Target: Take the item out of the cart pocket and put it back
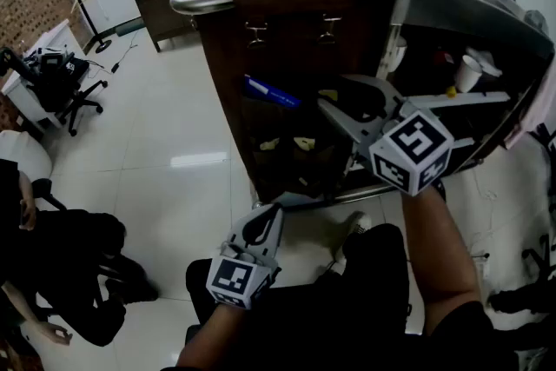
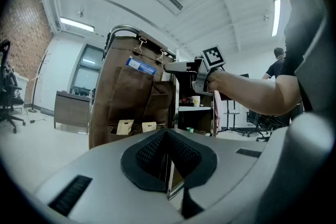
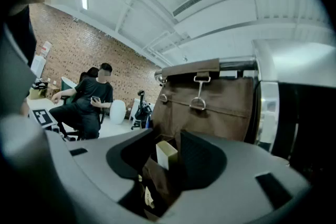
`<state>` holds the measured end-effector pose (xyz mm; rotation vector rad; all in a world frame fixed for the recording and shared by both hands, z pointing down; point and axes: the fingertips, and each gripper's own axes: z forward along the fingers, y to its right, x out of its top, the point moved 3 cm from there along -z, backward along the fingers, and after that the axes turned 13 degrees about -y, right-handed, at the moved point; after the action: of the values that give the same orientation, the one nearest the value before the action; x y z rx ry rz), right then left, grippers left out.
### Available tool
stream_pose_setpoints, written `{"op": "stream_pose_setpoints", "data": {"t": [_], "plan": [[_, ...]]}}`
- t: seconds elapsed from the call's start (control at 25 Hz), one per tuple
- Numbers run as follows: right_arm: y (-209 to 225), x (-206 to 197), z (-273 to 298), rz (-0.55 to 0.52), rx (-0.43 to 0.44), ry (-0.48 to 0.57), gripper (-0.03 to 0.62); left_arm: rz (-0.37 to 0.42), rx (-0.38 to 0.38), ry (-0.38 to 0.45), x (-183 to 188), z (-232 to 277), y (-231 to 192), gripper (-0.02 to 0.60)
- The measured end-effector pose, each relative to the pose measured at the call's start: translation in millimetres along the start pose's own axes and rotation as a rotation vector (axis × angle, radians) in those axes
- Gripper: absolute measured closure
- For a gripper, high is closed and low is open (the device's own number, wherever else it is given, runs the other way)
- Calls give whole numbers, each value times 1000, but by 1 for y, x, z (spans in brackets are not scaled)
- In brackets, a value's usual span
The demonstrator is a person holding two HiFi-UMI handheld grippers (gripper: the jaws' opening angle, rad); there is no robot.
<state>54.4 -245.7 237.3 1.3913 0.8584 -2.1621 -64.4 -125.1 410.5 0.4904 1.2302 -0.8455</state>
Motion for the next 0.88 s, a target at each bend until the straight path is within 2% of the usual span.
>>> {"op": "stream_pose_setpoints", "data": {"t": [0.16, 0.4, 0.56, 0.68, 0.72, 0.88], "plan": [[-1, -15, 12, -28, 34, -77, 408, -11, -3, 0, 0, -2, 2, 581], [-3, -18, 18, -57, 51, -97, 411, -12, -1, 8, -2, -2, 0, 581], [-3, -19, 18, -93, 48, -121, 447, -14, -4, 4, 1, -3, 1, 581], [-2, -14, 15, -105, 34, -101, 459, -13, -3, 5, 1, -3, 1, 581], [-1, -10, 12, -97, 28, -83, 483, -13, -2, 6, 1, -3, 0, 581], [7, 9, -1, -17, 11, -10, 503, -17, 1, 7, 1, -3, -1, 581]]}}
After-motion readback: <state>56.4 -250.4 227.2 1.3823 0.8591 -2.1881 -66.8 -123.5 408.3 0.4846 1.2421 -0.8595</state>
